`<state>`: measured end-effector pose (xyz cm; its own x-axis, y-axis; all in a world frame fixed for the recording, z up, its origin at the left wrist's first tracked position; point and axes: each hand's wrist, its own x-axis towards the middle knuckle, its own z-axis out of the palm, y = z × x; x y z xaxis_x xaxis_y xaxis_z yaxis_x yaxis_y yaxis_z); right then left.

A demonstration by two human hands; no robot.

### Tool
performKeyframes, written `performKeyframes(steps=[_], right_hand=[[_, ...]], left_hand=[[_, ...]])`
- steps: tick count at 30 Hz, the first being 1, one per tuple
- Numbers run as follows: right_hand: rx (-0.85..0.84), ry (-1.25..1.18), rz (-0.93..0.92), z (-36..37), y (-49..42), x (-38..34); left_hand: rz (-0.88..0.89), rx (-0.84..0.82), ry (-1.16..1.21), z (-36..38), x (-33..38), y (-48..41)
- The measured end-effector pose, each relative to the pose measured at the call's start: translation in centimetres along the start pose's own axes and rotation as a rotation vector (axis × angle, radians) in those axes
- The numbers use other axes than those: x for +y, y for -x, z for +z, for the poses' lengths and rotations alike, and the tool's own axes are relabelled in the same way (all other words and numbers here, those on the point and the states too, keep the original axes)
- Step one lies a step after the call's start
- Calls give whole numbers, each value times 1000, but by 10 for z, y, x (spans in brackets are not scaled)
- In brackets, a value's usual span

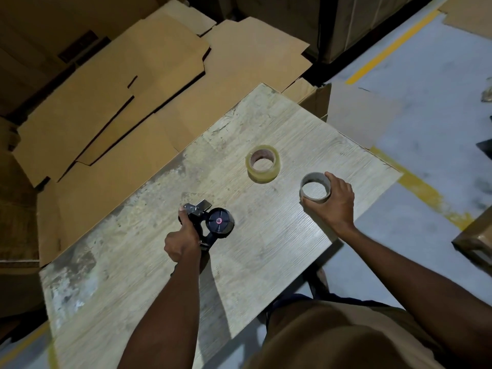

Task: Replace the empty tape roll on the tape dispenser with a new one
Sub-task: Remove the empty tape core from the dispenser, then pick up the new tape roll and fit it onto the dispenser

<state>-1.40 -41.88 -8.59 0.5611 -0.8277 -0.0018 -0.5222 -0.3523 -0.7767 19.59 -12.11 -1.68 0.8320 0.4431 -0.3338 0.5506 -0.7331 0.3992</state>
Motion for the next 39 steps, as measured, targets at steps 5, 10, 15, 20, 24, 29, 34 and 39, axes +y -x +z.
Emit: performKeyframes(steps=[5,10,15,20,24,29,34,39], right_hand=[[-12,-6,-14,1,0,4],[-37,11,-25,2,1,3],[87,110,-153,6,9,-13],[87,171,-331,25,4,-41],[19,131,-390,49,-6,-65],[-85,34,-338,70,-17,-87],[-142,-44,-225,88,-36,-99],[-198,-74,-70,102,-59,-110]], left_hand=[[2,1,41,2,-4,-1],[-7,6,52,4,-4,-3],[3,-8,33,1,-3,0],[-9,25,33,4,-3,-3],[-25,41,28,5,-2,-5],[-23,30,22,4,-1,-7],[-21,34,7,6,-1,-12],[-1,37,-14,10,-3,-17]])
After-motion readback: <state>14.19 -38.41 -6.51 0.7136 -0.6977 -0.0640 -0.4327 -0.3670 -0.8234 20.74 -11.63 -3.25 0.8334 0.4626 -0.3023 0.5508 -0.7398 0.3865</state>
